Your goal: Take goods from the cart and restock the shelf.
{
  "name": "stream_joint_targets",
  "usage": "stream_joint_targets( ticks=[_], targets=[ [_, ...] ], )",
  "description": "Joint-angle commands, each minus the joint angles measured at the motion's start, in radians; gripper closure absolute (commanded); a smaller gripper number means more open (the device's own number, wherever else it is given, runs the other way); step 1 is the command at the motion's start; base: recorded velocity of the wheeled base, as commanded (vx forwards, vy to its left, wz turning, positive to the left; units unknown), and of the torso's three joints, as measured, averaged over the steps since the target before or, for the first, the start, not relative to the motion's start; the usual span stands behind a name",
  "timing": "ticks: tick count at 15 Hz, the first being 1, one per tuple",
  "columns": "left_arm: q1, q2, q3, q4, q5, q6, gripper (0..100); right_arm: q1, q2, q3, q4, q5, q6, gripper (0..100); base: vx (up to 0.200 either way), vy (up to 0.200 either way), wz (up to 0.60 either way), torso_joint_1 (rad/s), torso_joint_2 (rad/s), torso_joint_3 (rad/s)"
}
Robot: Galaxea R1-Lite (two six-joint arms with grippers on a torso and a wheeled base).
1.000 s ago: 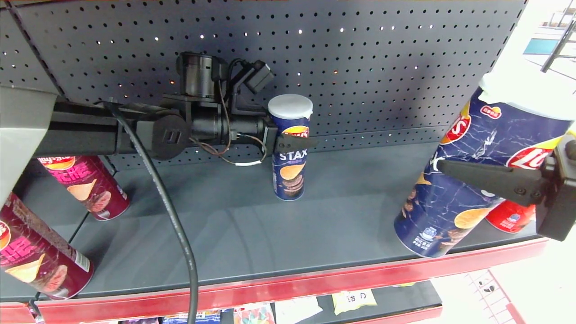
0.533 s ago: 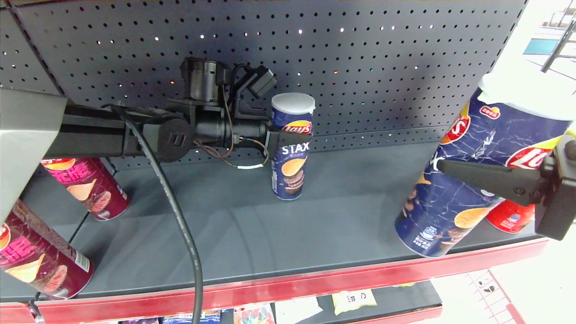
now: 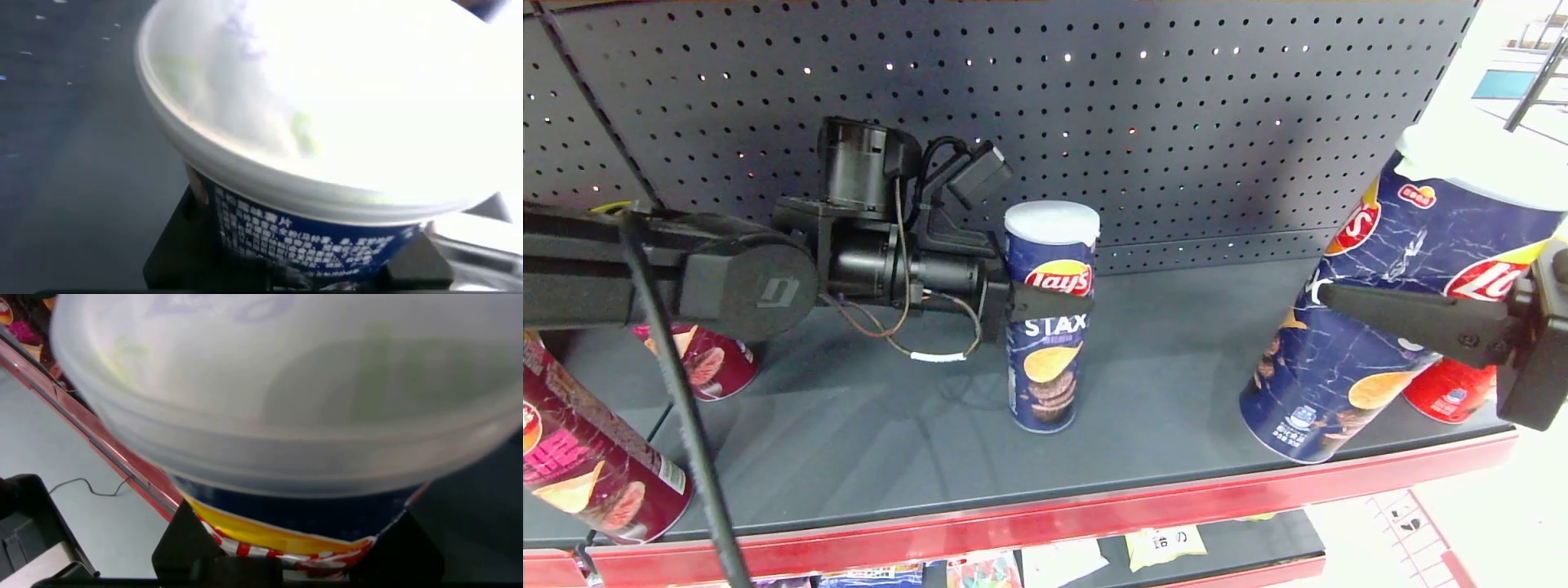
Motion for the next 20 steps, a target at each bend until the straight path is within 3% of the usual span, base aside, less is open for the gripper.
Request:
stream_joint_targets(
  ticks=[1,3,5,8,10,14,16,20],
  targets=[
    [-0.016,-0.078,0.066,-0.004,-0.027,0.003,100,0.000,0.000,-0.002,0.000,0.001,0.000,100,0.000,0.000,0.00,0.000,0.00,0.000],
    [-0.016,-0.068,0.073,-0.048,-0.030,0.009,100,0.000,0.001,-0.010,0.003,0.001,0.000,100,0.000,0.000,0.00,0.000,0.00,0.000],
    [-0.008,-0.024,0.093,-0.189,-0.041,0.006,100,0.000,0.001,-0.019,0.004,-0.001,0.000,100,0.000,0.000,0.00,0.000,0.00,0.000],
    [-0.010,-0.022,0.135,-0.209,-0.112,0.009,100,0.000,0.001,-0.022,0.004,-0.001,0.000,100,0.000,0.000,0.00,0.000,0.00,0.000],
    [-0.008,-0.021,0.150,-0.223,-0.151,0.043,100,0.000,0.001,-0.022,0.004,-0.001,0.000,100,0.000,0.000,0.00,0.000,0.00,0.000],
    [-0.008,-0.019,0.161,-0.252,-0.153,0.055,100,0.000,0.009,-0.030,0.006,-0.001,0.000,100,0.000,0.000,0.00,0.000,0.00,0.000],
    [-0.008,-0.019,0.202,-0.295,-0.151,0.073,100,0.000,0.015,-0.039,0.006,-0.001,0.000,100,0.000,0.000,0.00,0.000,0.00,0.000],
    [-0.013,-0.039,0.276,-0.369,-0.155,0.075,100,0.000,0.015,-0.042,0.007,-0.001,0.000,100,0.000,0.000,0.00,0.000,0.00,0.000]
  ],
)
